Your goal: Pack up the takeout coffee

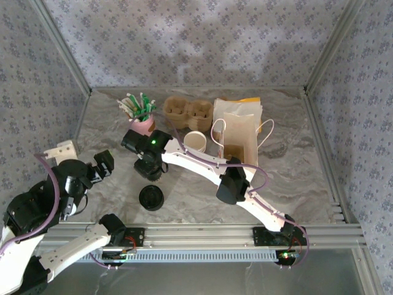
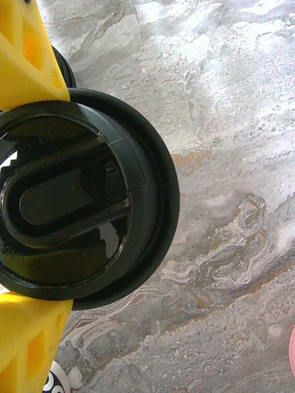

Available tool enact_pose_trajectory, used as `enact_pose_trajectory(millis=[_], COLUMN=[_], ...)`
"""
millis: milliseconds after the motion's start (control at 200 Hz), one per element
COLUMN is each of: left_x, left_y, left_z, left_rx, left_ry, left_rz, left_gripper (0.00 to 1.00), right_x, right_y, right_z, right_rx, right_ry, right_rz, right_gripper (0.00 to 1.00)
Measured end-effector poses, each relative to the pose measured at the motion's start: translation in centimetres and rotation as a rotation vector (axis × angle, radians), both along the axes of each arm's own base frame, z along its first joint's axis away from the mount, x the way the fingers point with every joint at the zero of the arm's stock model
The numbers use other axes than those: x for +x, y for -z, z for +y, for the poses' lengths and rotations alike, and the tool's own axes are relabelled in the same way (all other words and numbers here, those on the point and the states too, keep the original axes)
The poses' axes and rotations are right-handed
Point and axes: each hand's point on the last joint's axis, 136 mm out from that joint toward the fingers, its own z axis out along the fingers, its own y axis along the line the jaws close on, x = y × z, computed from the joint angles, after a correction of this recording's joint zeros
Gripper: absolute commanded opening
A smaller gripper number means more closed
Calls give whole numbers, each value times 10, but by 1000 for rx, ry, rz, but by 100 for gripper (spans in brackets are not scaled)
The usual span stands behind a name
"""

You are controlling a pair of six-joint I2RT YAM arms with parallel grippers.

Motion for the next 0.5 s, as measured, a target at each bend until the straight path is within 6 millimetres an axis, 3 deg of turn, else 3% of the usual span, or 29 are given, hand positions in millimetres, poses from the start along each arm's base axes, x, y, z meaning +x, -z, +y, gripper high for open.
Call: enact_pose_trajectory(millis=[275,500], left_x=[6,9], left_y=[-7,-8], left_z=[-7,-10], left_rx=[2,7], left_ry=[12,17], left_rz=[-9,-9], left_gripper=[100,100], right_x=[2,1], right_y=[-6,-35], right_z=[-13,-25], right_rx=[-31,-5], right_ry=[21,45], right_rz=[-8,-24], right_gripper=[68,68])
